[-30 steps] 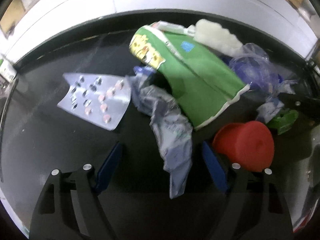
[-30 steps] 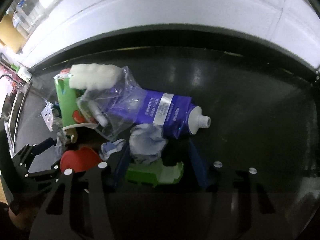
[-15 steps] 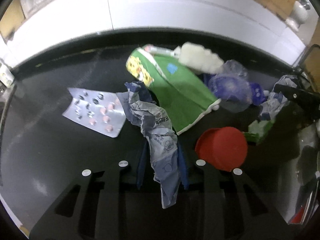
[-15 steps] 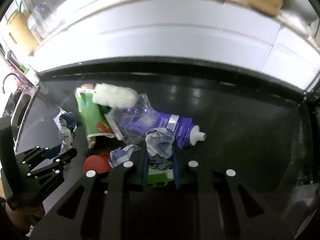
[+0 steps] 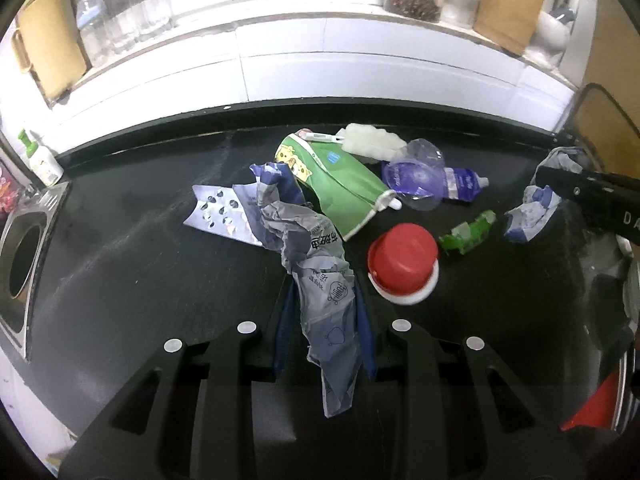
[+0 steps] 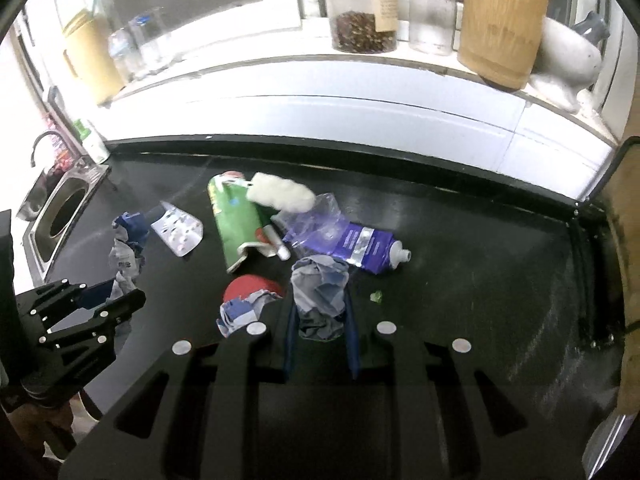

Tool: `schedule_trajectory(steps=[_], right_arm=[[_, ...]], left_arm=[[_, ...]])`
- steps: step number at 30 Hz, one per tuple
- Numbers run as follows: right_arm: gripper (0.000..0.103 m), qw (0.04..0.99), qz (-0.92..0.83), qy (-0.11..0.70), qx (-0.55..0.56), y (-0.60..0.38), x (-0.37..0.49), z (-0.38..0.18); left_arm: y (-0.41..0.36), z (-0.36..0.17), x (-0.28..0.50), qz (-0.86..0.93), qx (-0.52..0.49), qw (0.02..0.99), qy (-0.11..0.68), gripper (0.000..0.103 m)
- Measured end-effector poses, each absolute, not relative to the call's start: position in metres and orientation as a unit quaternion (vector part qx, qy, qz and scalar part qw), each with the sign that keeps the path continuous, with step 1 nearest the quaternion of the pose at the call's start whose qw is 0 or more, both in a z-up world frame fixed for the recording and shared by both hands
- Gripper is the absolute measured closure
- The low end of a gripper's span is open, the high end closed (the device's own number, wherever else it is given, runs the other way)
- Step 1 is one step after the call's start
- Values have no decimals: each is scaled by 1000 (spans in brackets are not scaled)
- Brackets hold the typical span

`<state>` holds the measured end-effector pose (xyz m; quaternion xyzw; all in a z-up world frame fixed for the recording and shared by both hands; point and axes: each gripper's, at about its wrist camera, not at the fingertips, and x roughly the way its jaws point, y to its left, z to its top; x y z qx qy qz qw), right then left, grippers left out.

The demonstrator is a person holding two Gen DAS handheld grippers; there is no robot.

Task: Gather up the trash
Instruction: 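Grasp crumpled grey plastic with left tool while right tool grasps crumpled paper, then carry both crumpled items to the black bin and release them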

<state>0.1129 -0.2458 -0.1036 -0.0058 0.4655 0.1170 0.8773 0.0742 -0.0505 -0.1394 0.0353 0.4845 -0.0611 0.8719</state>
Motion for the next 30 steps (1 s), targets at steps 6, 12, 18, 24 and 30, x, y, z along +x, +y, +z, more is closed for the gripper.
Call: schedule_trajectory(steps=[6, 12, 18, 24, 30], right_arm=[[83, 881, 121, 457, -12, -237, 87, -96], [83, 884, 125, 449, -18, -227, 70, -87], [83, 883, 169, 436, -36, -188, 61, -73], [83, 863, 260, 428, -72, -100, 49, -68], [83, 806, 391, 426, -129, 35, 16, -77]], left_arm=[[-47, -130, 47, -59, 39, 877, 475, 75], [-38, -123, 30, -54, 37, 881, 468, 75], [-5, -107, 6, -22, 30, 890, 455, 75], [61, -97, -34, 50, 4, 892, 449, 75], [156, -105, -101, 161, -58, 877, 449, 75]])
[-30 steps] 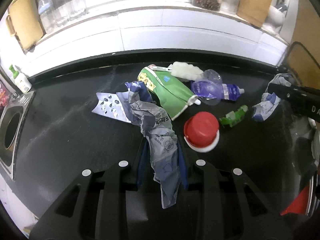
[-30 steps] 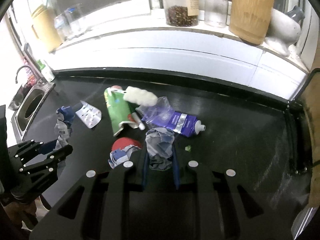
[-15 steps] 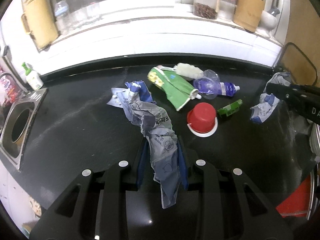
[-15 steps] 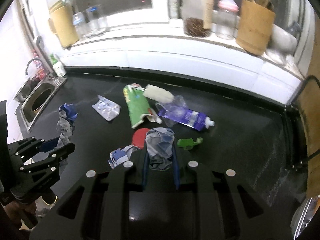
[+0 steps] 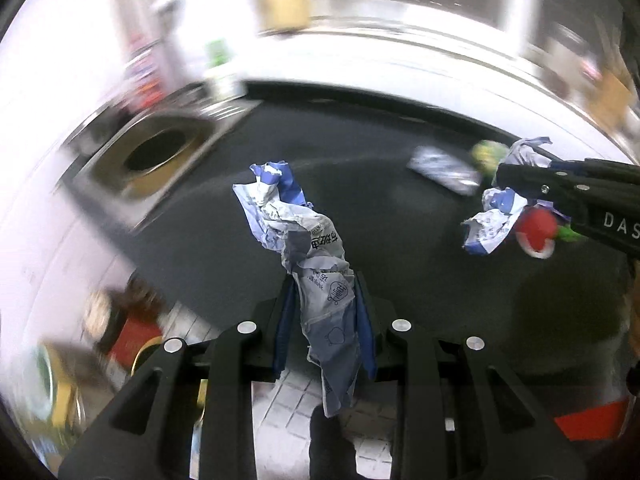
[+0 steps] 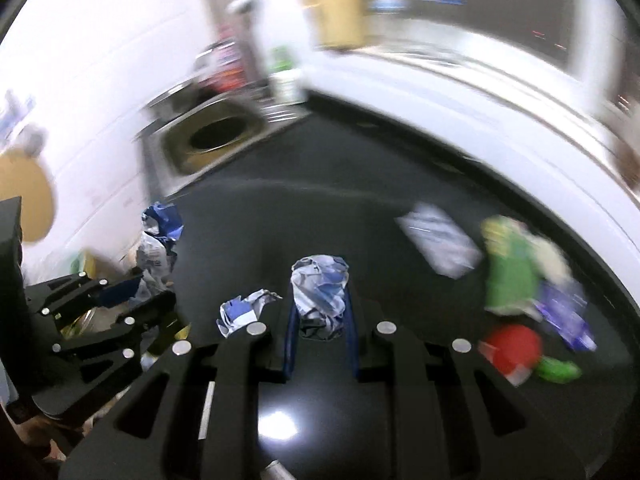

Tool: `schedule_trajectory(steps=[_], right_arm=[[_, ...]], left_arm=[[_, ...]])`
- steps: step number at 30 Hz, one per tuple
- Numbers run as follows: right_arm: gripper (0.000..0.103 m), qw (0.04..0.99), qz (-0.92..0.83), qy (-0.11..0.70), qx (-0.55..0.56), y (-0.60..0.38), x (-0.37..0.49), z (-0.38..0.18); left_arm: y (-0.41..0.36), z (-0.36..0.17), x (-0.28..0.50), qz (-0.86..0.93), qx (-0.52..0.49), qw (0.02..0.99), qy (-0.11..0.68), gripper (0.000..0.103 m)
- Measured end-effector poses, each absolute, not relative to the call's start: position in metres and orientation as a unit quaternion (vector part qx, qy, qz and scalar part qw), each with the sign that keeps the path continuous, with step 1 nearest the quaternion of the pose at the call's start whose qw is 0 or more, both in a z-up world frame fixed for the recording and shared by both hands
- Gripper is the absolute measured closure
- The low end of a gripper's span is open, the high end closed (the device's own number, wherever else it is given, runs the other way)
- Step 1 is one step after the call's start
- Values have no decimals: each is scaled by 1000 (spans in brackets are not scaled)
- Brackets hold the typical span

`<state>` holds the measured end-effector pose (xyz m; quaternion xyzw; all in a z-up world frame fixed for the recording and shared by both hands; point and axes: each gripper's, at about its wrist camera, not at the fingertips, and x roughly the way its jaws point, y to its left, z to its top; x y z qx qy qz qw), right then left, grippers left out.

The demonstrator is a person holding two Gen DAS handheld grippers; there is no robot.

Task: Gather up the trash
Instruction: 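Carry both crumpled items to the black bin and release them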

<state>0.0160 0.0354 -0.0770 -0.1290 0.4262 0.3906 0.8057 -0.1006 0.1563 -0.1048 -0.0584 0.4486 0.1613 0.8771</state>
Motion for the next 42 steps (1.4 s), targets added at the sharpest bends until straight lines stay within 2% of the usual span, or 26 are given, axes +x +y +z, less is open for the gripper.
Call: schedule_trajectory(steps=[8, 15, 21, 28, 29, 30, 31, 32, 33, 35, 40, 42], right_arm=[[83, 698, 530, 432, -214, 217, -73, -118], [83, 609, 596, 445, -274, 352, -147, -189], [83, 569, 599, 463, -322, 441, -179, -270], [83, 546, 588, 482, -351, 502, -187, -340], [80, 544, 589, 484, -352, 504, -187, -345], [66, 540, 588, 486, -355, 506, -188, -348], [40, 535, 591, 488, -355, 509, -188, -352], [31, 537, 591, 488, -354, 508, -188, -354], [29, 538, 592, 488, -348, 507, -187, -353], [29, 539, 589, 492, -346, 506, -183, -352], [28, 550, 591, 479, -345, 489, -177, -328], [24, 556, 589, 480, -337, 479, -173, -312]], left_arm=[[278, -160, -221, 294, -162, 818, 467, 75], [359, -237, -296, 336, -230, 780, 476, 75], [416, -305, -319, 337, -256, 768, 481, 75], [451, -357, -325, 330, -277, 763, 481, 74], [455, -362, -325, 331, -278, 761, 484, 72], [457, -364, -325, 333, -281, 759, 484, 63], [459, -367, -327, 336, -285, 757, 482, 54], [461, -367, -329, 345, -283, 754, 482, 34], [461, -365, -331, 352, -279, 756, 477, 26], [463, -364, -334, 358, -275, 756, 474, 23], [458, -354, -334, 358, -271, 753, 481, 23], [451, -342, -331, 355, -265, 754, 486, 23]])
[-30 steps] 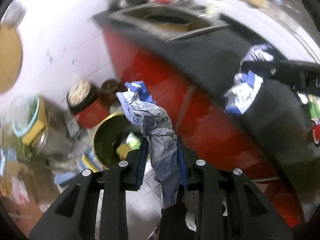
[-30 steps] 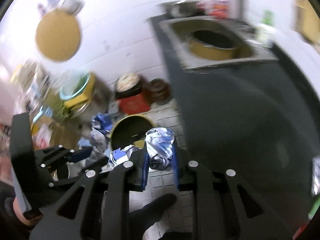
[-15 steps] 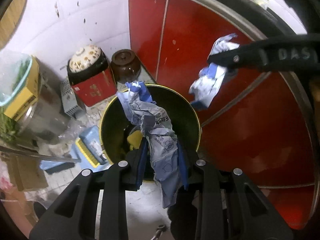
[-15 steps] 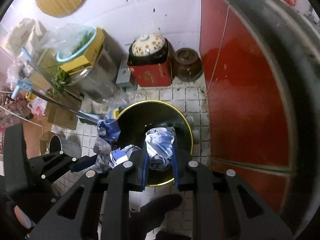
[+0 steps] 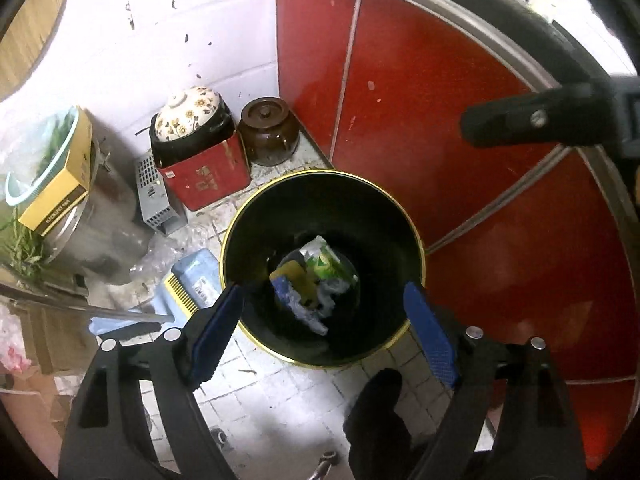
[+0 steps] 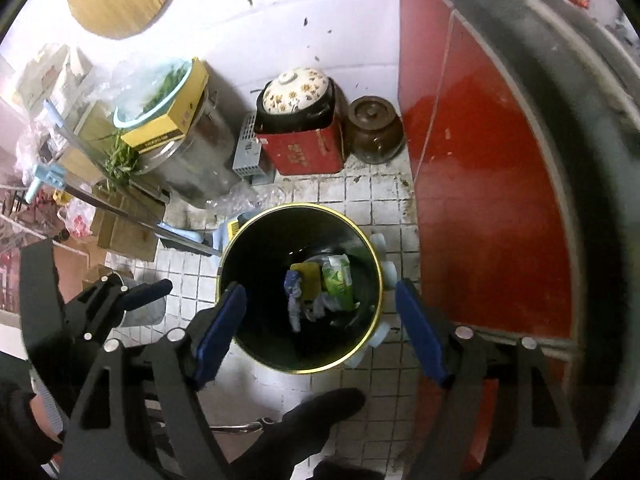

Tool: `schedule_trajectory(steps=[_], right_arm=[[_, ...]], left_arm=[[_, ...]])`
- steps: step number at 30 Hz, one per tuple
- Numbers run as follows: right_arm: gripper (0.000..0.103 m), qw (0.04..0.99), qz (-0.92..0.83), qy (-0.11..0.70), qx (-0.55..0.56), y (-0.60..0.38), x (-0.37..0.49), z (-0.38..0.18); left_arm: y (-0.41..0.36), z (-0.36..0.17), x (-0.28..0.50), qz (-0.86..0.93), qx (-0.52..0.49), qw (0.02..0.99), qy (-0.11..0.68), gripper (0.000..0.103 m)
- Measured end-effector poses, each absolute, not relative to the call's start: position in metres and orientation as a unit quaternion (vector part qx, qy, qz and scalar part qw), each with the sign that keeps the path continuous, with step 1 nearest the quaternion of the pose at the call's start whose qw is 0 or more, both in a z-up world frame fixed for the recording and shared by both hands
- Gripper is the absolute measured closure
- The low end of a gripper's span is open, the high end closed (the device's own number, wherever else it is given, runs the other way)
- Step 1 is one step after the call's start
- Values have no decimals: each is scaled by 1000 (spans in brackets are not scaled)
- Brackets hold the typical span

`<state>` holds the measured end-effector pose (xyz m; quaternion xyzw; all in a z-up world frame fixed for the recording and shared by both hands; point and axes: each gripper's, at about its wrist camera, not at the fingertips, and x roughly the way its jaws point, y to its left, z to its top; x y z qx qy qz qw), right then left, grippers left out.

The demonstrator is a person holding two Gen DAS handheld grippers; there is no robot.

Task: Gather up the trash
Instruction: 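Carry both crumpled items to the black bin and release them, then return both tools to the countertop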

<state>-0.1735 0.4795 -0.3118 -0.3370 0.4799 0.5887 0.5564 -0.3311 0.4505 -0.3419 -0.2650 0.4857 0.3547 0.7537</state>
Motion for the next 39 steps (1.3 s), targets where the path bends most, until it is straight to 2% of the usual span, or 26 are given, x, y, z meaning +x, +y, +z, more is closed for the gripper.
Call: schedule_trajectory(steps=[3, 8, 10, 14, 20, 25, 31, 39], right_arm=[[20, 577, 583, 479, -315, 455, -161, -276], [16, 631, 564, 468, -256, 388, -123, -193], [12, 662, 545, 456, -238, 353, -104, -160], [11, 732, 485, 438, -194, 259, -60, -100], [11, 824, 354, 424, -125, 106, -10, -47], [10, 876, 233, 418, -62, -25, 13, -31], [10, 899, 110, 423, 8, -163, 19, -31], [10, 903, 64, 424, 34, -234, 2, -43]], left_arm=[[439, -321, -323, 347, -248, 754, 500, 23], [405, -252, -284, 314, -201, 780, 503, 23], [386, -222, -257, 288, -183, 797, 498, 19], [336, -171, -195, 211, -147, 840, 478, 15], [239, -121, -89, 82, -99, 874, 468, 10], [147, -98, -28, -8, -62, 878, 475, 10], [52, -87, -5, -83, -9, 879, 469, 10], [-28, -91, 0, -131, 55, 874, 465, 10]])
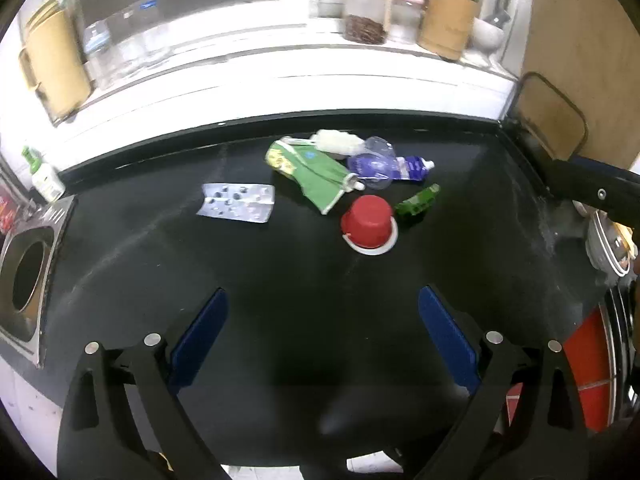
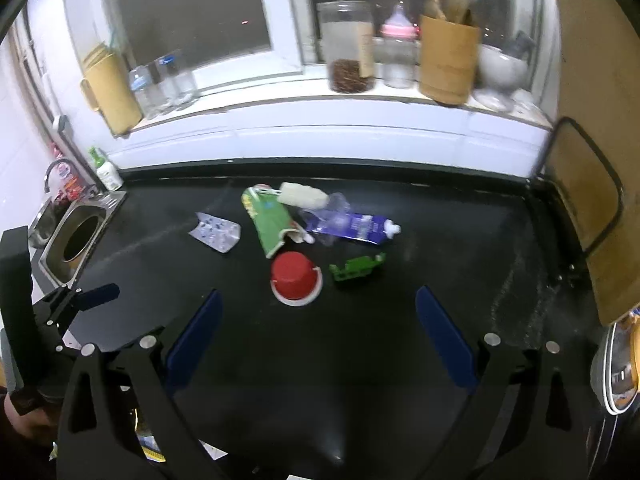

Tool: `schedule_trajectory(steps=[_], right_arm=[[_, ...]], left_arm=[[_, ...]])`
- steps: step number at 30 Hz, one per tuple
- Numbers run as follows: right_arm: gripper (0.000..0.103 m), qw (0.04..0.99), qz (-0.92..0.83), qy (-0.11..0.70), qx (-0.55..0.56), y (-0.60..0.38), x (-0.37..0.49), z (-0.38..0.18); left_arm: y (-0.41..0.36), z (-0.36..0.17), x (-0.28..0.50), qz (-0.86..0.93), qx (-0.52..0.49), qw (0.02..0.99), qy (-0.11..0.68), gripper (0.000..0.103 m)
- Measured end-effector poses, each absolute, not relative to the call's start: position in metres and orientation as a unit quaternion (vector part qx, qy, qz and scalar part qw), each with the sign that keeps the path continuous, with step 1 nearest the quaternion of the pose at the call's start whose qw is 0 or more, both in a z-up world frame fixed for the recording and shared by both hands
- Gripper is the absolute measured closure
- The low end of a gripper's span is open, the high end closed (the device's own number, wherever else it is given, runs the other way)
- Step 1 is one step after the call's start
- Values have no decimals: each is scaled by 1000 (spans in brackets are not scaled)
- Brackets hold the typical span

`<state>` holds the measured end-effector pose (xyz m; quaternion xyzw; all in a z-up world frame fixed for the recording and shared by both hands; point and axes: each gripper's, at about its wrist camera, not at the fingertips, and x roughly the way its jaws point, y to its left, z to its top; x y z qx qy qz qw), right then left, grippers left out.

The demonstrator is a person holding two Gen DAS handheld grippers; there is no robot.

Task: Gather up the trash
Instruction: 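Return both tools to the countertop, then grasp the red cup with left tool while right tool grasps the green plastic piece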

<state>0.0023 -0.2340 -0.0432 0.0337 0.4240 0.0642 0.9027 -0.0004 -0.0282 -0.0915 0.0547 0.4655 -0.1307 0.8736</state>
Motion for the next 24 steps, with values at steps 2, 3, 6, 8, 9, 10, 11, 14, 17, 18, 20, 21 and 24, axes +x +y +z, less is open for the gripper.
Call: schedule_trajectory(steps=[2, 3, 6, 8, 9, 10, 11, 14, 17, 18, 20, 21, 24], right_arm=[[10, 901, 63, 428, 39, -240, 1, -46], [10, 901, 62, 429, 39, -243, 0, -47], [10, 899, 63, 432, 33, -246, 1, -51], [10, 897, 65, 435, 33, -249, 2, -54], [10, 896, 65, 437, 33, -250, 3, -56], [10, 895, 64, 440, 34, -251, 5, -58], [10, 893, 64, 443, 36, -254, 8, -61], [10, 890, 64, 450, 38, -260, 17, -72], [10, 886, 66, 458, 39, -264, 30, -85], [10, 884, 68, 462, 40, -265, 36, -90], [10, 880, 70, 469, 43, -268, 46, -101], [10, 877, 71, 472, 43, -269, 52, -106], [10, 872, 74, 483, 40, -269, 70, -121]], left_arm=[[-36, -93, 0, -135, 54, 873, 466, 10], [-38, -94, 0, -136, 55, 872, 467, 10], [-48, -100, 3, -138, 54, 869, 473, 10], [-51, -103, 4, -140, 55, 867, 476, 10], [-55, -106, 6, -141, 57, 865, 478, 10], [-57, -108, 8, -141, 59, 864, 479, 10], [-59, -110, 9, -141, 60, 864, 479, 10], [-66, -119, 17, -144, 60, 863, 480, 10], [-72, -130, 28, -146, 64, 863, 480, 10], [-74, -133, 31, -147, 64, 863, 479, 10], [-80, -142, 40, -151, 68, 863, 477, 10], [-82, -146, 43, -151, 71, 863, 476, 10], [-91, -164, 59, -151, 81, 865, 472, 10]])
